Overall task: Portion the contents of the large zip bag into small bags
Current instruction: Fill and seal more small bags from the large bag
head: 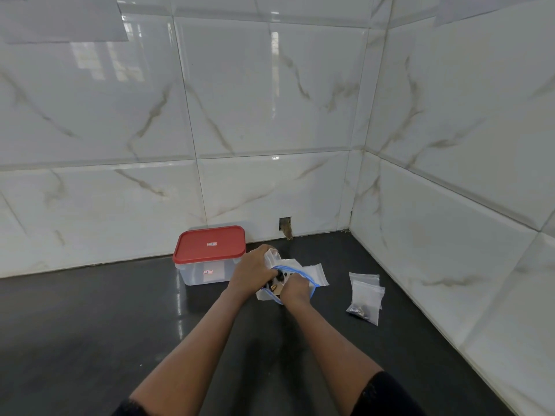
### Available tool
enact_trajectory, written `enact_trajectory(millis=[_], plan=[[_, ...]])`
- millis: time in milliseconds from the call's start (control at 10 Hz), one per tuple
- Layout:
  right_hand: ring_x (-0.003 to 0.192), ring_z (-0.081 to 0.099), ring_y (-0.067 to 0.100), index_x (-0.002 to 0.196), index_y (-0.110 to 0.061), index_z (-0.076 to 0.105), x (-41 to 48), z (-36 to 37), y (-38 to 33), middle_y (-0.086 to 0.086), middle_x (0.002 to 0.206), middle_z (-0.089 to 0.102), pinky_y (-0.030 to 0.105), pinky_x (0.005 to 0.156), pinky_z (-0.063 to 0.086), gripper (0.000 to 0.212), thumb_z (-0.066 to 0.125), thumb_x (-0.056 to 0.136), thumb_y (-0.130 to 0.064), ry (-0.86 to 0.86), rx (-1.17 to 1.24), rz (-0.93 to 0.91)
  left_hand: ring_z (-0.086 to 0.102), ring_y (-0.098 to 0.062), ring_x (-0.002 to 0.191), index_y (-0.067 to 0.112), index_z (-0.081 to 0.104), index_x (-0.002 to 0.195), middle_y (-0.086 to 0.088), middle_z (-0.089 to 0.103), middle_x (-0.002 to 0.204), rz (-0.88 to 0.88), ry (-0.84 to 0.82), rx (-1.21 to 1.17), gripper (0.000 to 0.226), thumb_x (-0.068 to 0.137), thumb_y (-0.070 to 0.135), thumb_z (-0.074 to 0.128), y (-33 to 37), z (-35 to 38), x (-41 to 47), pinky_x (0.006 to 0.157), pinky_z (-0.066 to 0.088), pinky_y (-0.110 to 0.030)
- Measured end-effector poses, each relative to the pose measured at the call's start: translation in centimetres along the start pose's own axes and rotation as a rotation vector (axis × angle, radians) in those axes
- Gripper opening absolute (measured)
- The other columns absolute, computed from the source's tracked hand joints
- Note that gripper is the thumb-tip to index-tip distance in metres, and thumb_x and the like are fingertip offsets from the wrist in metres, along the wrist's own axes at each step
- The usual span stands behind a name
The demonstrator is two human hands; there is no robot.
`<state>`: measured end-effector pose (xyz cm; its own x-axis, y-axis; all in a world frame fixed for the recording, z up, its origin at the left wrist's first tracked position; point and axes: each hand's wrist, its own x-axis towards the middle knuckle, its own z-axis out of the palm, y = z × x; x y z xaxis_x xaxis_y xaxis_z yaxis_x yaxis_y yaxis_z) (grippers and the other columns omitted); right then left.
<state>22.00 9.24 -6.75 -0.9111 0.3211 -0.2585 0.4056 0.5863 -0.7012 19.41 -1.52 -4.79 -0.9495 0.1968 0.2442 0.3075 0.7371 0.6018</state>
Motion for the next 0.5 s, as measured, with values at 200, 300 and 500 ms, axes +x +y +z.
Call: enact_trajectory(millis=[200,300,500], plan=[[0.125,0.049,0.024,0.134,-0.005,0.047,0.9,-0.1,-0.6,0.012,0.137,0.05,0.024,0.1,0.042,0.036,0.035,0.101,-0.011,-0.073,0.279,0.146,0.059,-0.018,0.093,0.018,0.056,0.114,-0.002,0.064,0.106,0.014,-0.005,-0.012,0.043,0.073,0.024,0.07,0.0,-0.3,0.0,0.084,0.051,-0.034],[0.109,0.053,0.022,0.133,-0.004,0.046,1.2,-0.3,-1.3,0.014,0.135,0.05,0.025,0.095,0.044,0.034,0.033,0.102,-0.009,-0.074,0.472,0.212,0.059,-0.017,0.093,0.017,0.056,0.114,-0.002,0.064,0.106,0.026,-0.007,-0.016,0.043,0.074,0.025,0.071,0.0,-0.7,0.2,0.084,0.05,-0.032],[0.1,0.052,0.015,0.137,-0.003,0.042,1.9,0.7,-1.9,0.012,0.14,0.048,0.015,0.072,0.046,0.038,0.035,0.101,-0.009,-0.156,0.51,0.155,0.057,-0.015,0.092,0.018,0.055,0.116,-0.001,0.063,0.108,0.002,-0.052,-0.018,0.045,0.074,0.021,0.071,-0.3,-1.2,0.2,0.081,0.049,-0.028]])
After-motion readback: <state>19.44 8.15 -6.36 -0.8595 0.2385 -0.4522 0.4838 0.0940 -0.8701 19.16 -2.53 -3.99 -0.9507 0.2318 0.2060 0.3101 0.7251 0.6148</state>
